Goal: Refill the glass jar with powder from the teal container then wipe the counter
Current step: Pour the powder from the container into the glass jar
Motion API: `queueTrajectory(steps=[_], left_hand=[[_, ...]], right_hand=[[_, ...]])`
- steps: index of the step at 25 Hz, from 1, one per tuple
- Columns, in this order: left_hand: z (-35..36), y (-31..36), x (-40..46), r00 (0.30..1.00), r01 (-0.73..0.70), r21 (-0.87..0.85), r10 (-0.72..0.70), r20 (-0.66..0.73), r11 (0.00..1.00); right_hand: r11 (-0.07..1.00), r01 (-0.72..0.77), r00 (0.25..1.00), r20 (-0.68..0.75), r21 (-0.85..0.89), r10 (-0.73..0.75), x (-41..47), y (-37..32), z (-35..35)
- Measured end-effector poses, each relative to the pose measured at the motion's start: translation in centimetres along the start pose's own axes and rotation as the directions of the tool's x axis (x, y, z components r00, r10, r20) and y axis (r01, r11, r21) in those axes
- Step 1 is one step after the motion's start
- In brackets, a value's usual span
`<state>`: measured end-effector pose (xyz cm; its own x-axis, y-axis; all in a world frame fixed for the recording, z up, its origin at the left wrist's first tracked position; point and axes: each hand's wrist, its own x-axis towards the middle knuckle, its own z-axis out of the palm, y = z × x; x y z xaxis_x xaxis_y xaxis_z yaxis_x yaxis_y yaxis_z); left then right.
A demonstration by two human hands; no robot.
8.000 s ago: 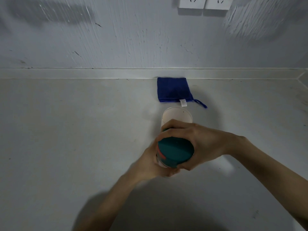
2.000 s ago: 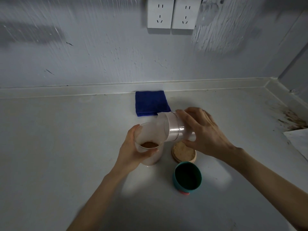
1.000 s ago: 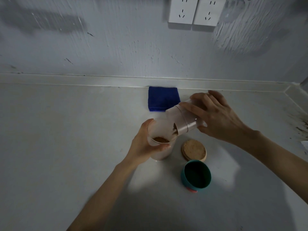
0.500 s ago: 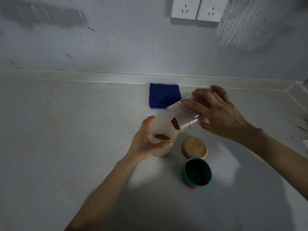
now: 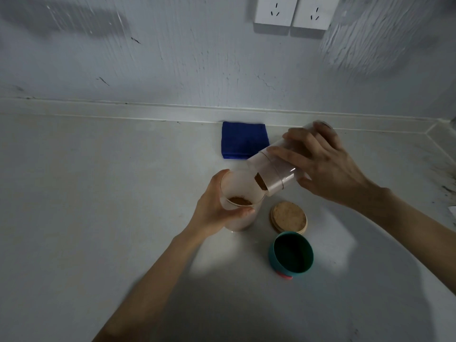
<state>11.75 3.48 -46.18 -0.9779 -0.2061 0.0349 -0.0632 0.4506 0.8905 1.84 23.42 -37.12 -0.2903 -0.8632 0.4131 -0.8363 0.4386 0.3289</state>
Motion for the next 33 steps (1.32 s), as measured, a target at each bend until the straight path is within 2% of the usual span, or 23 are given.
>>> queueTrajectory(steps=[33], left_hand=[[0.11, 0.42, -0.03, 1.000, 0.003, 0.032, -0.003, -0.015, 0.999]], right_hand=[[1.000, 0.010, 1.000, -0.002, -0.010, -0.010, -0.53, -0.03, -0.09]])
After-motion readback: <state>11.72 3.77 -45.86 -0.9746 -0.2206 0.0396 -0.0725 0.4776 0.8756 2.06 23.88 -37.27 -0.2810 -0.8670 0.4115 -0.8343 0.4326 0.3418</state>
